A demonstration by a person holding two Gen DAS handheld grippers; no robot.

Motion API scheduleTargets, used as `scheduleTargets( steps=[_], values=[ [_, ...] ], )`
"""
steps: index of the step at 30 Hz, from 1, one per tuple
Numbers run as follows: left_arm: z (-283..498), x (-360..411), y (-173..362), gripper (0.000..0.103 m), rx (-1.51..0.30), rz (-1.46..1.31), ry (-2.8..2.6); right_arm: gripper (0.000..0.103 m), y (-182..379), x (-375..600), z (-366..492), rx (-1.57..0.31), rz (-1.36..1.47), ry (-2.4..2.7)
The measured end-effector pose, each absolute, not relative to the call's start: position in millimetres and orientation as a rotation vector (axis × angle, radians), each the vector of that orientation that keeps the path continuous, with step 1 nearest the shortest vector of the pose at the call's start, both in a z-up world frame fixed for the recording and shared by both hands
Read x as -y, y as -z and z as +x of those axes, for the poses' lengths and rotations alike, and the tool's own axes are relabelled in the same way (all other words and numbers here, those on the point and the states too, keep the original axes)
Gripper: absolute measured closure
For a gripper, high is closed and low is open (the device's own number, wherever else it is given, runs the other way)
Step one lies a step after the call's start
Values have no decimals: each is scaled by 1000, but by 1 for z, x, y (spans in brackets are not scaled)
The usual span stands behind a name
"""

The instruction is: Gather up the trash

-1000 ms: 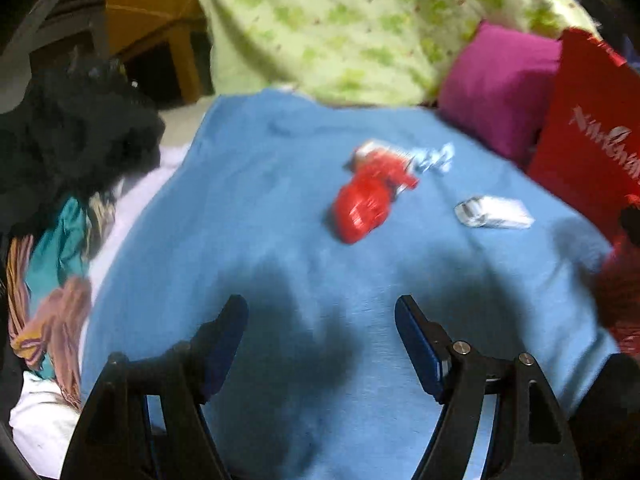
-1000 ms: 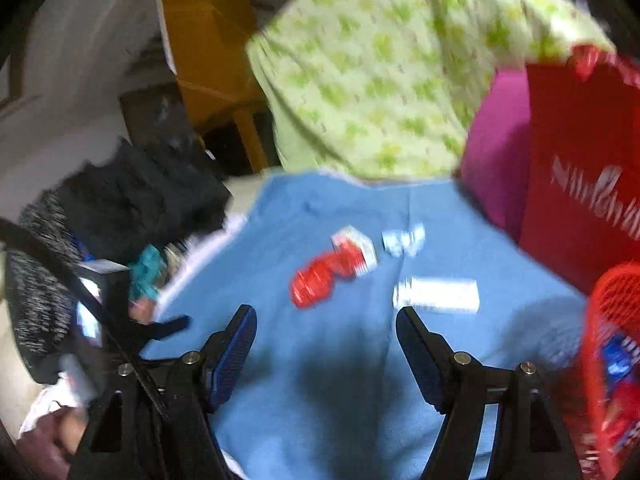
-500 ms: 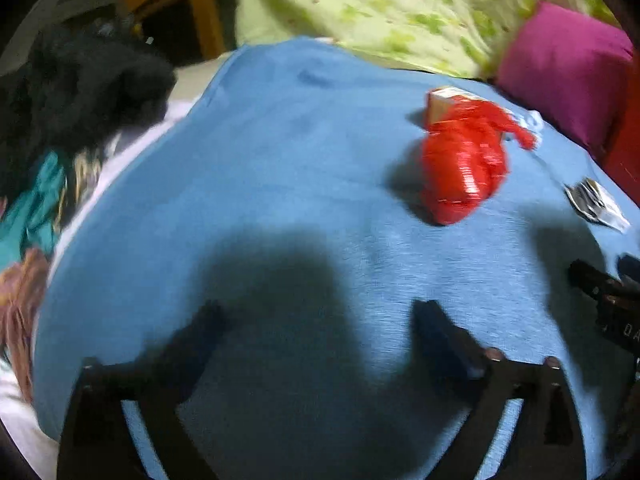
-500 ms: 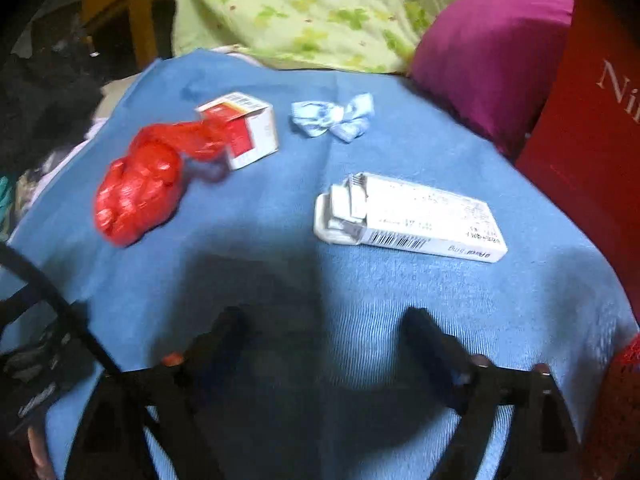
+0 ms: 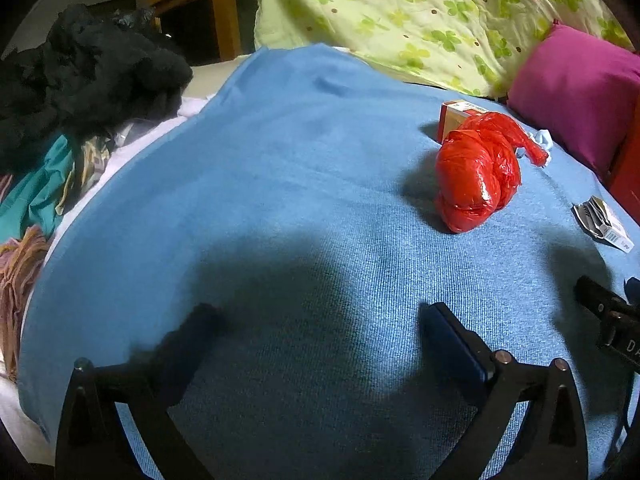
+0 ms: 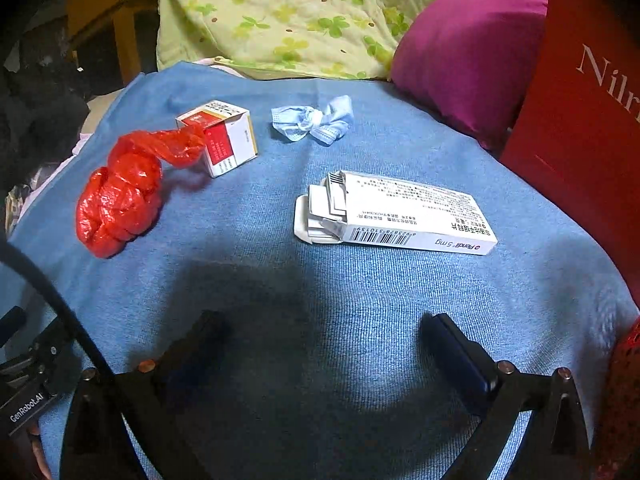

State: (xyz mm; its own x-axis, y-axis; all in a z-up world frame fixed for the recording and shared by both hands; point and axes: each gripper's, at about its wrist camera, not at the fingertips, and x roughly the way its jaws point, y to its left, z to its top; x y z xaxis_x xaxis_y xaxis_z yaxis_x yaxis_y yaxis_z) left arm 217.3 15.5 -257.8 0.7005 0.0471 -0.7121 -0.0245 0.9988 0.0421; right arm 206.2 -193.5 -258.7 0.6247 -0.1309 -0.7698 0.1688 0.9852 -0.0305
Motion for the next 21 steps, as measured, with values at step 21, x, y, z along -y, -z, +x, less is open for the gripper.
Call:
scheduleTargets(
  steps=[21],
  values=[
    [216, -16, 258, 0, -789, 27, -40, 0, 259, 193, 204, -877, 45, 170]
  ],
)
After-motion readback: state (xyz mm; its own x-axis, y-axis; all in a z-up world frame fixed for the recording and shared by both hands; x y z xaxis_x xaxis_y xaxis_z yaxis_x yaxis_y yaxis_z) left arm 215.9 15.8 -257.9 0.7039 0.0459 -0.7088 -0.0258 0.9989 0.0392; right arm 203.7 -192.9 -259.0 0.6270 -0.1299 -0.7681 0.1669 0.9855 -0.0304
